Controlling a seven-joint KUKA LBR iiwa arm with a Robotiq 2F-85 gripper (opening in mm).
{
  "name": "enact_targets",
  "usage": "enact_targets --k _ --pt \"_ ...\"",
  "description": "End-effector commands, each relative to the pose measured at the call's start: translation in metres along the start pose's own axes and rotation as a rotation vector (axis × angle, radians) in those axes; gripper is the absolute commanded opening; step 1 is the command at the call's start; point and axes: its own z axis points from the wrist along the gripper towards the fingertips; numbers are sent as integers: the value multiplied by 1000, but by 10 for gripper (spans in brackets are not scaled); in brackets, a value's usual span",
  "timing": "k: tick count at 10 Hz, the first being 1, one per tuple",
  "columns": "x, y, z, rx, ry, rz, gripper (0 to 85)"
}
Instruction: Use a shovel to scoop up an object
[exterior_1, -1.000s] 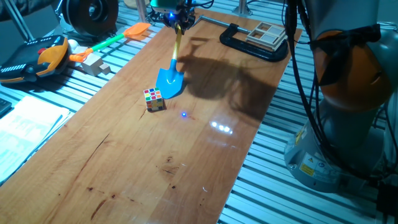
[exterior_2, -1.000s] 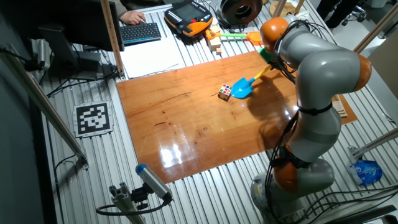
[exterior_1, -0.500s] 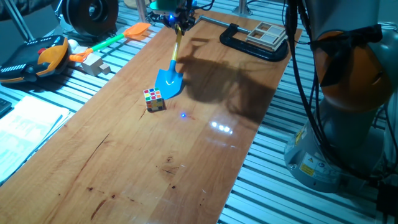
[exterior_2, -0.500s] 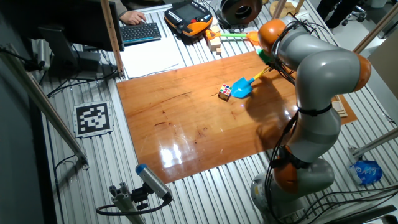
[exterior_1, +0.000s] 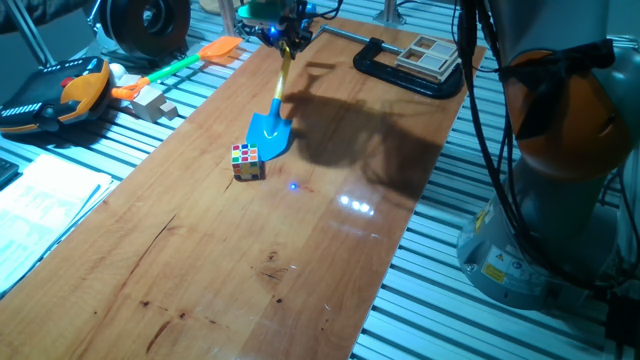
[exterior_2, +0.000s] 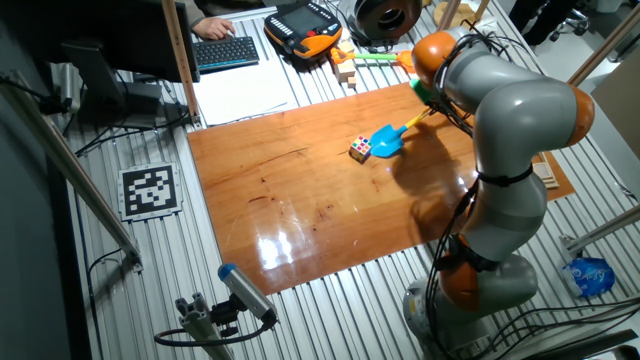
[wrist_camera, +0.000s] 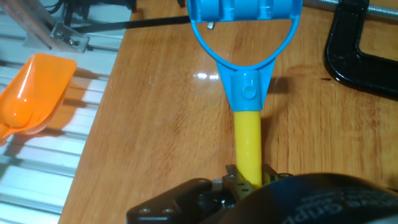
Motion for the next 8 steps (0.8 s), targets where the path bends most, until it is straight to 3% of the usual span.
enact_targets --k 1,3,6,8 --pt "0 -1 0 2 9 0 0" --pt "-4 -3 -1 -2 21 -25 0" --pt "-6 -8 -5 -3 0 -51 0" --pt "0 -7 -3 1 -4 -33 0"
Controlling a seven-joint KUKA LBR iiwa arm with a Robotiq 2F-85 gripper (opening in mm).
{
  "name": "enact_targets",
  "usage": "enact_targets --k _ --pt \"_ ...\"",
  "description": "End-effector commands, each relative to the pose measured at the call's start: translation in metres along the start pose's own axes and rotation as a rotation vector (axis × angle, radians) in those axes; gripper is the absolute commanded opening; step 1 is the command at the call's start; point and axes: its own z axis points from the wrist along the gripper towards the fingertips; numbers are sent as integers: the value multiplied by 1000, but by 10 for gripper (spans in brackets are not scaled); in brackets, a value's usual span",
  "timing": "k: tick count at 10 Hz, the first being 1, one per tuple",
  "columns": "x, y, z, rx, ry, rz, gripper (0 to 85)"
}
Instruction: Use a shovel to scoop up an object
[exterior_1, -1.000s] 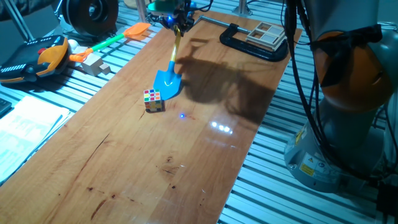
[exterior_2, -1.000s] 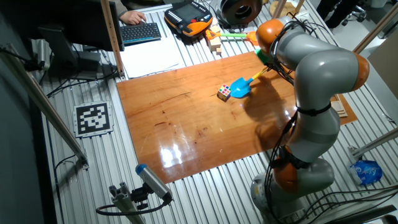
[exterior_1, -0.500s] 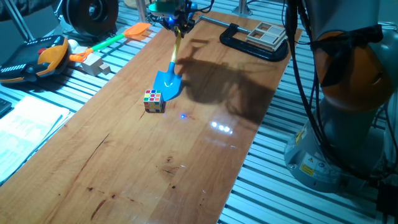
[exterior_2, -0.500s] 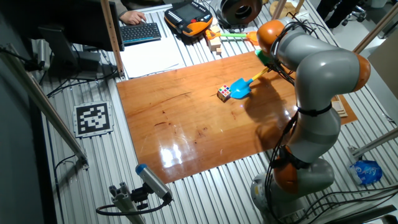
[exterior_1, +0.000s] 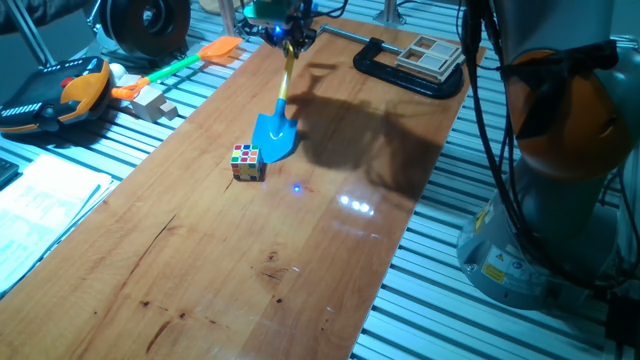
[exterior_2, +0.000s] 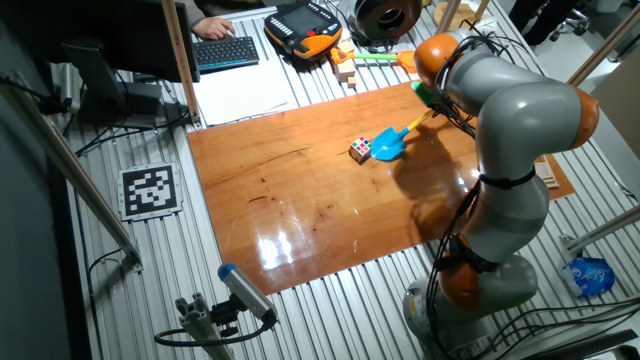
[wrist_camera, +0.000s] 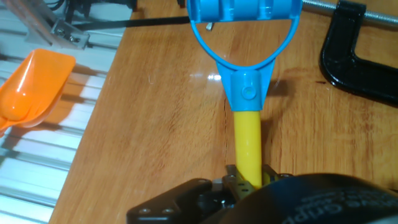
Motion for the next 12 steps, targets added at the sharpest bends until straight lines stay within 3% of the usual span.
enact_targets --k 1,4,9,11,12 --pt "1 1 0 3 0 1 0" --pt "8 5 2 3 2 7 0" --pt "11 7 4 4 52 0 0" --pt "11 7 3 -26 25 -21 0" --pt "9 6 2 -28 28 -28 0"
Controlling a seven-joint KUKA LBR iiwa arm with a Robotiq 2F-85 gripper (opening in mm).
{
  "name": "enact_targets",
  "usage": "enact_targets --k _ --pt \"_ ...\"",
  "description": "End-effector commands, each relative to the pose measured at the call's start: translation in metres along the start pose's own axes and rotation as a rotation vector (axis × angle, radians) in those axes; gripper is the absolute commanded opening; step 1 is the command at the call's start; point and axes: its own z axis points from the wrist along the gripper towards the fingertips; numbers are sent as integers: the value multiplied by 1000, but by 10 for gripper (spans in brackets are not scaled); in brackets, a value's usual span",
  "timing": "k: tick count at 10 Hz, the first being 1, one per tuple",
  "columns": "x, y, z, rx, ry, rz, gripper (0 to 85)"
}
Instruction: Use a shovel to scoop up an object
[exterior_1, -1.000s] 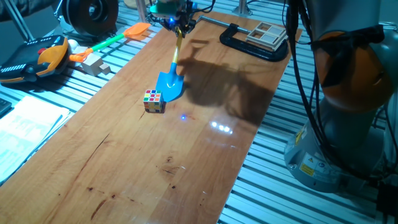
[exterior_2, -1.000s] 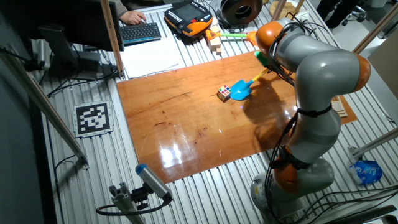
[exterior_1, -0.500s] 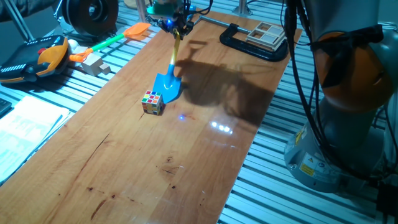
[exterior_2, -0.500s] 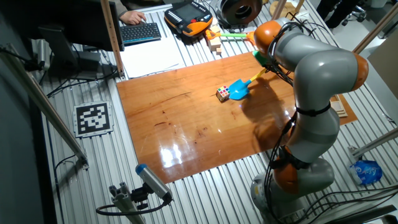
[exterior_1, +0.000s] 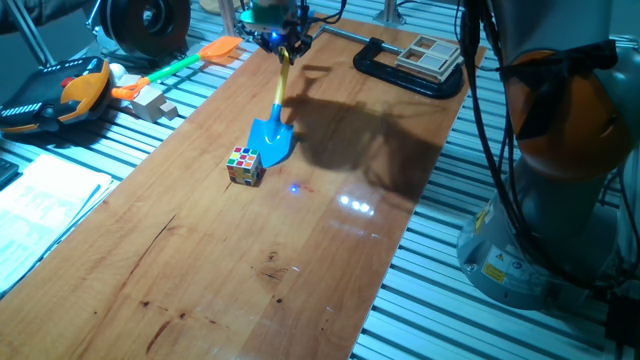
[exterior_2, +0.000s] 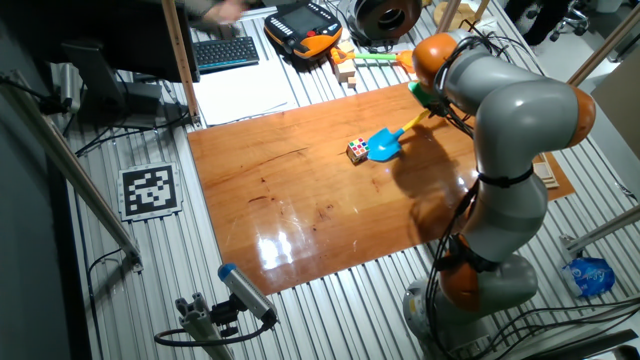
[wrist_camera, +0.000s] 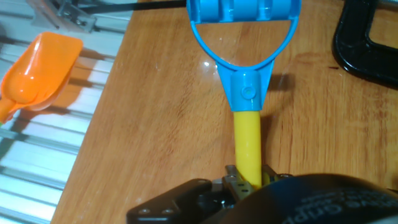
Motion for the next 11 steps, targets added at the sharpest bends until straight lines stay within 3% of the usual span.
enact_targets --k 1,4,6,8,11 --pt "0 1 0 -1 3 -1 0" --pt "-3 -1 -2 -4 3 -10 0" --pt "-2 -1 -1 14 32 -14 0" --pt "2 2 -1 5 17 -20 0" --pt "3 3 -1 7 22 -33 0"
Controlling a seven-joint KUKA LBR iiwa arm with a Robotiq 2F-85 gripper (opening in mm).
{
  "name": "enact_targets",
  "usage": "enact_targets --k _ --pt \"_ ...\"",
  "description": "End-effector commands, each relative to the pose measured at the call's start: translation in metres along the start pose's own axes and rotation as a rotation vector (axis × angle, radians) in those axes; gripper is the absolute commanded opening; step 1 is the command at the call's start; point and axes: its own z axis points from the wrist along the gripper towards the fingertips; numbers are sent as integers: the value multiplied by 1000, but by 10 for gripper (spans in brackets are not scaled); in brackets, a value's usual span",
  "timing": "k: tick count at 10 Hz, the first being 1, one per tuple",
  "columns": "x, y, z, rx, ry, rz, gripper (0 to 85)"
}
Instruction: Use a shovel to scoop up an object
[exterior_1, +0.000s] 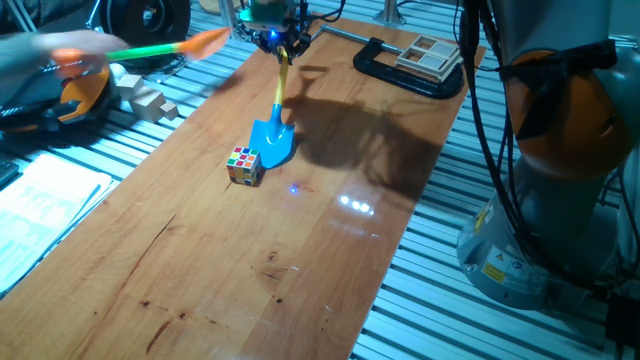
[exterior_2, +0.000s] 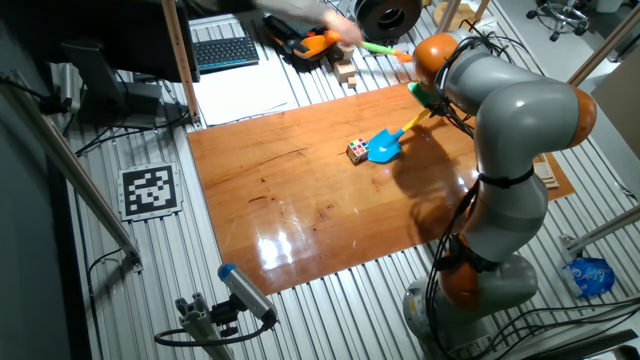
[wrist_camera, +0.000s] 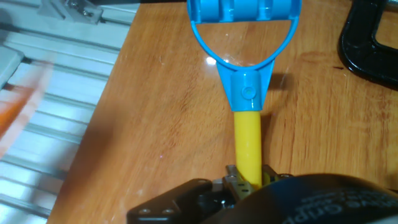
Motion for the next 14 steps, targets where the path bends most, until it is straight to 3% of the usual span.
enact_targets --k 1,2,4,5,7,9,10,13,14 --pt "0 0 0 2 6 -2 0" --pt "1 1 -1 7 20 -7 0" --pt "5 4 -1 1 17 -15 0" --pt "2 3 -3 -11 1 -22 0" --pt "-4 -1 -11 -37 -59 -16 0" --pt "-8 -4 -14 -33 -84 11 0" --pt "-9 -6 -14 -28 -87 21 0" --pt "-11 -7 -13 6 -57 66 0" --pt "-11 -8 -13 4 -62 76 0"
